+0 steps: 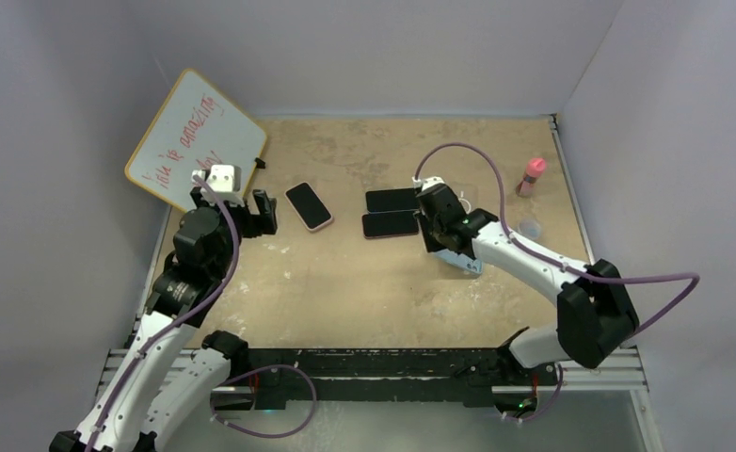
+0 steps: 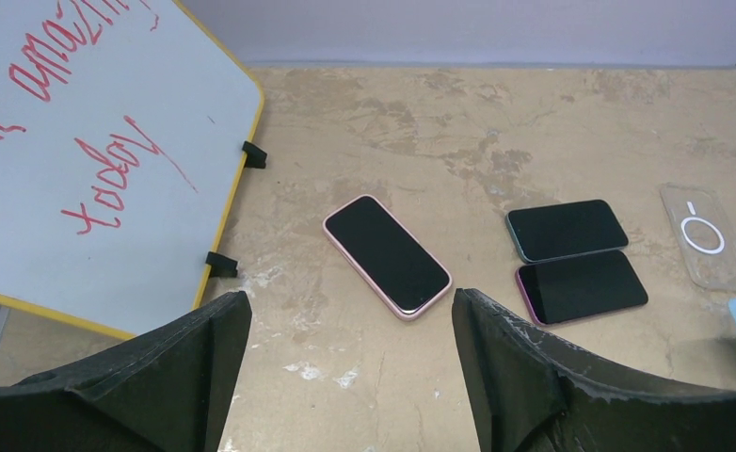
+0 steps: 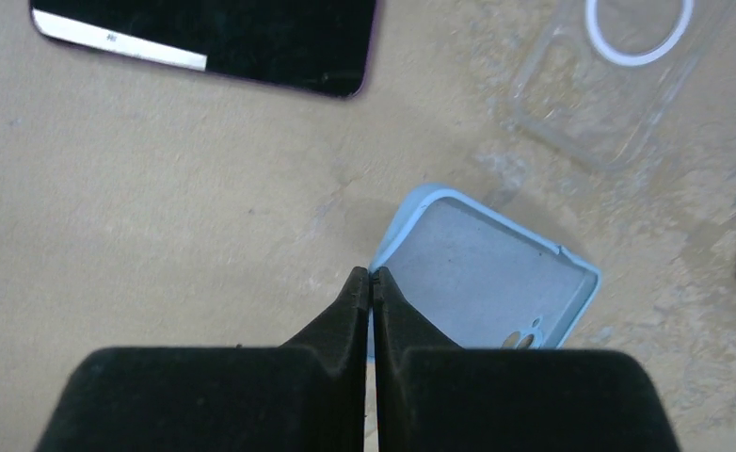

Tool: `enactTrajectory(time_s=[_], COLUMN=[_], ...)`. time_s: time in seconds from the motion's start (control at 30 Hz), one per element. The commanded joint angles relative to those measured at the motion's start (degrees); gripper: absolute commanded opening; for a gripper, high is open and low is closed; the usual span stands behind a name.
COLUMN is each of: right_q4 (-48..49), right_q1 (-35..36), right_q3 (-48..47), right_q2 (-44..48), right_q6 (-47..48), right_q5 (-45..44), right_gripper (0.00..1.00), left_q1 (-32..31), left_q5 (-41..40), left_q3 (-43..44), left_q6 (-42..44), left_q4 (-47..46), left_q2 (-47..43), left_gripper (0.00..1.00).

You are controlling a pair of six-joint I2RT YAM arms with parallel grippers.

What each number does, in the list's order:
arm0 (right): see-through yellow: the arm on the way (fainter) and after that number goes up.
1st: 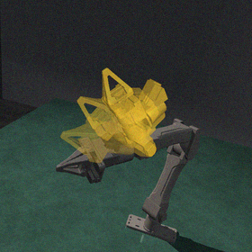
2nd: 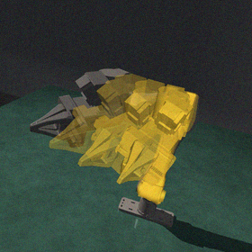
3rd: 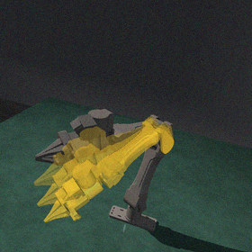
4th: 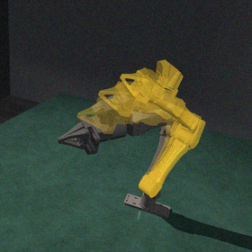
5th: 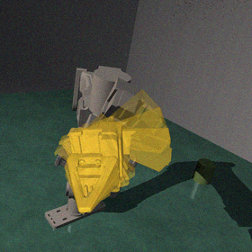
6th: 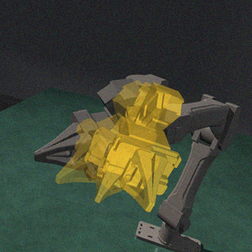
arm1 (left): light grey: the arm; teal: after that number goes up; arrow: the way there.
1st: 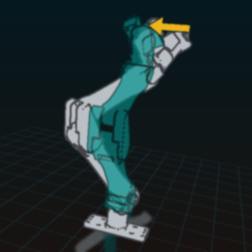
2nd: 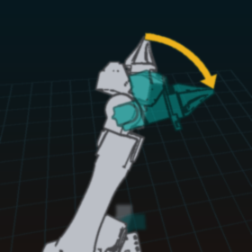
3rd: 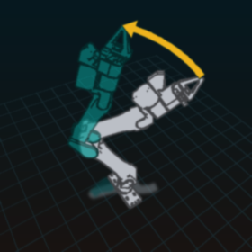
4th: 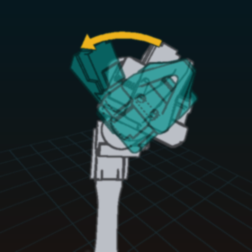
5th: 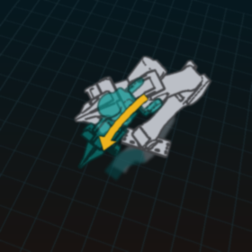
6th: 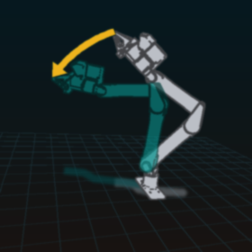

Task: Take the phone out of the phone case
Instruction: Pick up the phone case from the center of the board, then place the phone case at the center of the board.

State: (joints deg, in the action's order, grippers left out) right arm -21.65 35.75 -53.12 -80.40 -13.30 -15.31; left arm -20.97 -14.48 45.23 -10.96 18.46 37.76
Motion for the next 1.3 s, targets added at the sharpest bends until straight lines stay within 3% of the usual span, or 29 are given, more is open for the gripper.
enactTrajectory(time_s=[0.0,0.3,0.5,0.73,1.1,1.17,1.27], right_q4=[-2.72,5.44,8.95,11.79,12.16,12.09,11.9], right_q1=[-5.79,-17.04,-22.47,-27.63,-29.92,-30.03,-30.19], right_q3=[-4.43,-12.12,-19.0,-23.51,-26.2,-26.48,-27.0], right_q2=[-1.78,-6.96,-13.43,-19.41,-26.99,-28.08,-28.92], right_q6=[-0.28,-13.27,-17.28,-19.85,-24.43,-24.45,-23.16], right_q5=[-2.28,-5.42,-12.12,-13.52,-13.44,-12.68,-11.16], right_gripper=[0.0,0.0,0.0,0.0,0.0,0.05,0.19], left_q1=[0.71,0.93,1.02,1.27,1.72,1.83,1.82], left_q5=[0.81,1.38,1.4,1.63,2.11,2.09,2.17], left_q3=[-0.11,-0.49,-0.5,-0.5,-0.58,-0.67,-0.67], left_q6=[-0.2,-0.5,-0.49,-0.58,-0.64,-0.68,-0.64], left_q4=[-2.03,-2.12,-2.11,-2.04,-1.93,-1.95,-1.99], left_q2=[-1.75,-2.86,-2.62,-1.62,-0.74,-0.69,-0.66], left_gripper=[0.81,0.81,0.81,0.81,0.81,0.81,0.81])
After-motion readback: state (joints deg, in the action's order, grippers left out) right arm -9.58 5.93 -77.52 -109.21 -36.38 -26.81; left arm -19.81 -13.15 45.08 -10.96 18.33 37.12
